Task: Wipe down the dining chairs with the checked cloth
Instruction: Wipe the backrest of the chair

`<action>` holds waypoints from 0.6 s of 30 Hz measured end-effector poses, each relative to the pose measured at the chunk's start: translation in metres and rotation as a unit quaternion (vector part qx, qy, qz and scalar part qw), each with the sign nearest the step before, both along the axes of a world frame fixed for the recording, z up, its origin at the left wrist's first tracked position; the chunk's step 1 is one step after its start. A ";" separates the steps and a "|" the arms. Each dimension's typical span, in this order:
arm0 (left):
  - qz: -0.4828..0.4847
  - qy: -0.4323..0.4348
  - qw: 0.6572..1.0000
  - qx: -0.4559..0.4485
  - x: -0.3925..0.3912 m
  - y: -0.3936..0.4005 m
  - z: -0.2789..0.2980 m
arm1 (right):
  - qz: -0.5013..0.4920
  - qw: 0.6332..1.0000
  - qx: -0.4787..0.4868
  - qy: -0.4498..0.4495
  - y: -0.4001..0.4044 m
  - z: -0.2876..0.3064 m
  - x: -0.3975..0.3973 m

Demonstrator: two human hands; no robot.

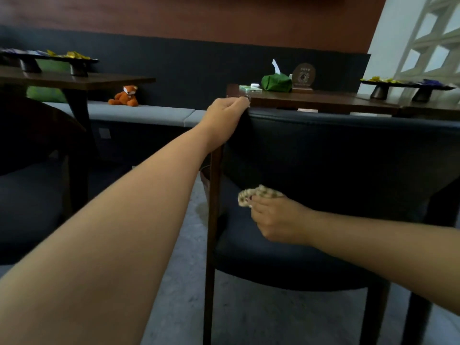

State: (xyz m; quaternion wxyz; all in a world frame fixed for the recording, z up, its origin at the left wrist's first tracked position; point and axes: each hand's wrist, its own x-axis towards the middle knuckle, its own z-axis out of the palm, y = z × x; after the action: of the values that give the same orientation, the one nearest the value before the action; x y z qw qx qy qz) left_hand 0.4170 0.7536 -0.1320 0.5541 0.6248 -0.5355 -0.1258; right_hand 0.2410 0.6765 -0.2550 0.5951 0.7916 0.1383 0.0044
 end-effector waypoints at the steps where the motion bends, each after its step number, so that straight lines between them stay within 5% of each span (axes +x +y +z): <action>1: 0.007 0.003 1.000 -0.006 -0.001 -0.001 0.000 | 0.028 0.999 0.043 0.001 0.004 0.005 0.002; 4: 0.019 0.025 0.999 -0.033 -0.004 -0.004 -0.003 | 0.136 0.964 0.168 -0.153 0.019 0.047 0.005; 7: 0.011 0.061 0.997 -0.054 -0.002 -0.006 -0.005 | 0.169 0.926 0.172 -0.290 0.026 0.098 -0.003; 9: 0.003 0.060 0.997 -0.048 -0.003 -0.005 -0.005 | 0.157 0.935 0.153 -0.280 0.023 0.086 -0.007; 14: -0.012 0.051 0.998 -0.039 -0.005 -0.004 -0.003 | -0.040 0.994 0.075 -0.063 0.002 0.002 -0.021; 18: 0.023 0.059 0.994 -0.087 -0.009 -0.009 -0.008 | 0.077 0.979 0.154 -0.111 0.016 0.025 -0.018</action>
State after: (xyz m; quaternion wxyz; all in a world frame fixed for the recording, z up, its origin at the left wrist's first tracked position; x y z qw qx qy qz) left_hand 0.4081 0.7441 -0.1398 0.6397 0.5778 -0.4964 -0.1027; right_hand 0.2226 0.6924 -0.2302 0.4759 0.8552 0.1297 0.1593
